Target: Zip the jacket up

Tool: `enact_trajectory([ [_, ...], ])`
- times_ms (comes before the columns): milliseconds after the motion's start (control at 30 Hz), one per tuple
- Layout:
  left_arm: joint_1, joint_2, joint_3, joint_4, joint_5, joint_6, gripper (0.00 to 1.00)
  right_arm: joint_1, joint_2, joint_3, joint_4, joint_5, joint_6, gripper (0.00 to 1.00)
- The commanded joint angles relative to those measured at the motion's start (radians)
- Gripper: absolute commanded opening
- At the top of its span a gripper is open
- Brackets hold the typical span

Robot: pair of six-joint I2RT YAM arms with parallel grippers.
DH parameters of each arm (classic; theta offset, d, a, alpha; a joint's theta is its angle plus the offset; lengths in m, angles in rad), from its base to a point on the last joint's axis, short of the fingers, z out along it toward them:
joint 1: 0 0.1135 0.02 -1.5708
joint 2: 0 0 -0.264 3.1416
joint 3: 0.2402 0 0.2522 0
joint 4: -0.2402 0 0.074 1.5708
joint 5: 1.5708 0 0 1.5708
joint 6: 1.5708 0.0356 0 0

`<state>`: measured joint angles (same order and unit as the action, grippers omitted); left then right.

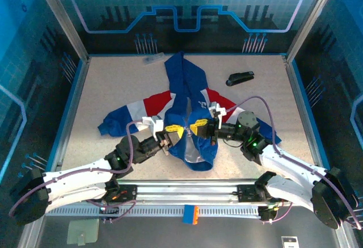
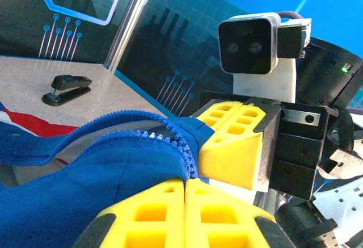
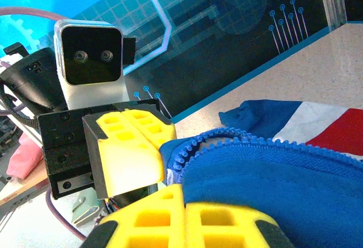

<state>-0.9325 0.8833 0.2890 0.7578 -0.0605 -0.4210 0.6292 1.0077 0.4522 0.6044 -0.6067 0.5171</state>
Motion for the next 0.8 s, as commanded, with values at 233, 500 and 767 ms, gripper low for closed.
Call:
enact_trajectory([
  [233,-0.004,0.016,-0.012,0.083,-0.003,-0.036,0.00,0.021,0.015,0.000,0.110,0.040,0.029,0.03],
  [500,-0.004,0.025,-0.032,0.130,0.001,-0.060,0.00,0.023,0.022,-0.007,0.120,0.070,0.017,0.03],
  [767,-0.003,0.029,-0.040,0.145,-0.007,-0.069,0.00,0.023,0.022,-0.015,0.129,0.102,0.019,0.03],
])
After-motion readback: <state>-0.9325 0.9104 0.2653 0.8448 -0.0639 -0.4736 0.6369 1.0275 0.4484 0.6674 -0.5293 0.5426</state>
